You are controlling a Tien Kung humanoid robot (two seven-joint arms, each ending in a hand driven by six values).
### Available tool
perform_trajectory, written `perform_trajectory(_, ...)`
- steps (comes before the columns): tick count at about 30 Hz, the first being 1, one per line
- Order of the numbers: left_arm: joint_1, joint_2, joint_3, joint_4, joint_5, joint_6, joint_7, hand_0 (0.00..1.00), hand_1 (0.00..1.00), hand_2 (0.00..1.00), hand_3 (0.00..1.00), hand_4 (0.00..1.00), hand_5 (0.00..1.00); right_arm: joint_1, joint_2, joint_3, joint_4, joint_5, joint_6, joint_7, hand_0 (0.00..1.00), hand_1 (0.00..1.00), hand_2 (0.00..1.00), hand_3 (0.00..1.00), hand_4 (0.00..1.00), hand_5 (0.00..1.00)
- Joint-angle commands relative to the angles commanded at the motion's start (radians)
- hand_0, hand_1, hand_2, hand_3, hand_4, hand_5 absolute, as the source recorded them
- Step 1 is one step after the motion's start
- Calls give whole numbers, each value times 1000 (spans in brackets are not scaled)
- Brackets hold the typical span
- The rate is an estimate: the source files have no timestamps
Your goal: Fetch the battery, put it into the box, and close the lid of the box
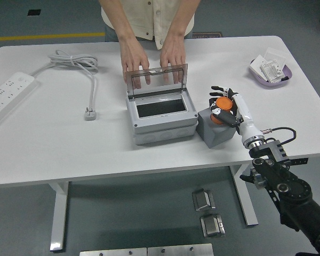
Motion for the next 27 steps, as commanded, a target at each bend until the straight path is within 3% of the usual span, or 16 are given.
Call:
perform_trajectory(17, -1, -1, 6, 0, -1, 0, 0, 613, 674, 670, 698, 678, 140, -10, 8, -13, 1, 80, 3, 5, 635, 666, 679, 732, 559, 146)
perform_trajectory(18, -1, -1, 6, 0, -1, 0, 0, 613, 674, 669, 697, 678, 139, -10, 9, -14, 0, 89, 4, 6, 630, 614, 587, 633, 291, 145)
perform_trajectory(23, -1, -1, 8, 0, -1, 0, 0, 613, 674, 669, 697, 678, 139, -12, 11, -22, -2, 145, 7, 11, 630, 614, 587, 633, 291, 145)
perform_trajectory(24, -1, -2, 8, 0, -1, -1, 0, 613, 674, 669, 698, 679, 139, -13, 11, -23, -3, 153, 7, 12, 645, 596, 556, 579, 163, 160)
perform_trajectory(27, -1, -1, 7, 0, 0, -1, 1, 613, 674, 669, 698, 679, 139, -13, 12, -27, -3, 171, 8, 15, 645, 596, 556, 579, 163, 160)
